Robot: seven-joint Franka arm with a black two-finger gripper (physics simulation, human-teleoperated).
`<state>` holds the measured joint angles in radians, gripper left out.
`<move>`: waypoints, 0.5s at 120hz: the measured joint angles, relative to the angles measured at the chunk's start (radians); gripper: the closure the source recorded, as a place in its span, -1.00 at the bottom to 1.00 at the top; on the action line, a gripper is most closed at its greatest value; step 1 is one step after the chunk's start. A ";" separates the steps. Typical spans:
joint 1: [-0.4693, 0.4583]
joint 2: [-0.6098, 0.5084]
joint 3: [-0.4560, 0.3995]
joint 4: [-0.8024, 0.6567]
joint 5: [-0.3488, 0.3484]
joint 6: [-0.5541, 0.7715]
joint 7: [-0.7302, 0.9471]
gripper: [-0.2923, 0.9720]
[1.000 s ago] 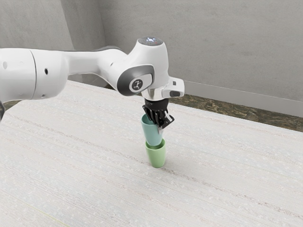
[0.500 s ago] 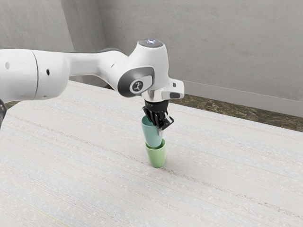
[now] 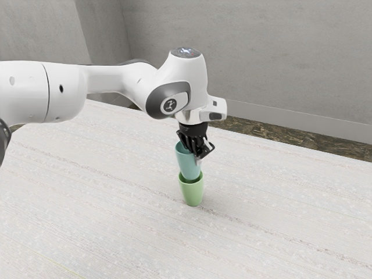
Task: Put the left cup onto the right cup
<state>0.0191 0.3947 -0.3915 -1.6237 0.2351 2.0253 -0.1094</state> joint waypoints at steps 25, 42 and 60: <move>0.000 0.000 0.003 -0.001 0.000 0.000 0.004 0.70; 0.000 0.000 0.011 -0.002 -0.001 0.000 0.006 0.70; 0.001 0.003 0.013 -0.004 -0.001 0.001 0.008 0.70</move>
<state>0.0200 0.3978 -0.3782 -1.6278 0.2337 2.0260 -0.1015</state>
